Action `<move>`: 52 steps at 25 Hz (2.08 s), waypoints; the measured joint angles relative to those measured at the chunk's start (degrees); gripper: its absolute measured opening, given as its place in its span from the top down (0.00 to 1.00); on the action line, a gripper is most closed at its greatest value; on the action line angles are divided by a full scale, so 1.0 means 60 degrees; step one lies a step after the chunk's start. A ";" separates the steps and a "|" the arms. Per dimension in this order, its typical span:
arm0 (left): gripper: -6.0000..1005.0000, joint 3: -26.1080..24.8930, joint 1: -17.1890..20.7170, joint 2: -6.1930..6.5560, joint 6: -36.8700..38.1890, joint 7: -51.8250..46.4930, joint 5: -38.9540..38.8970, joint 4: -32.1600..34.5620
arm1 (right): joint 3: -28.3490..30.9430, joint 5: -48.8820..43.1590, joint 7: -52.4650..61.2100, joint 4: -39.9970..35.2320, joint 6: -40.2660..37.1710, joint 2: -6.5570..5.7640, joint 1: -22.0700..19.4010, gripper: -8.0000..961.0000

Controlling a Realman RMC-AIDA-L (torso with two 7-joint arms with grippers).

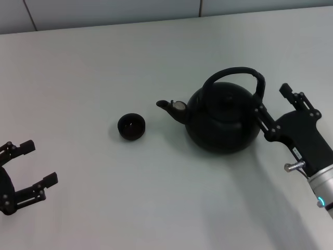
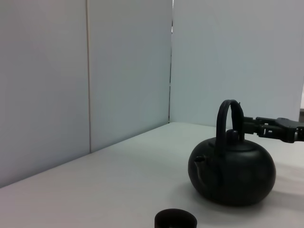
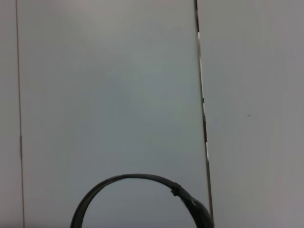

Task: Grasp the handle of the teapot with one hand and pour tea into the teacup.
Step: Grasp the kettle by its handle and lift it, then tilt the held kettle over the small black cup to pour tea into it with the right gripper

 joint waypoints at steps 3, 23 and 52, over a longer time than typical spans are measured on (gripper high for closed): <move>0.14 -0.0073 0.0006 -0.0009 0.0034 -0.0003 -0.0001 0.0011 | 0.0007 0.0000 0.0001 -0.0029 0.0140 -0.0009 0.0158 0.31; 0.14 -0.0244 -0.0020 -0.0068 0.0055 -0.0007 -0.0014 0.0006 | 0.0358 0.0025 -0.0072 -0.0046 0.0536 -0.0020 0.0509 0.34; 0.14 -0.0321 -0.0039 -0.0262 0.0045 -0.0092 -0.0013 0.0049 | 0.0726 0.0002 0.0944 -0.0676 0.0342 -0.0096 0.1403 0.91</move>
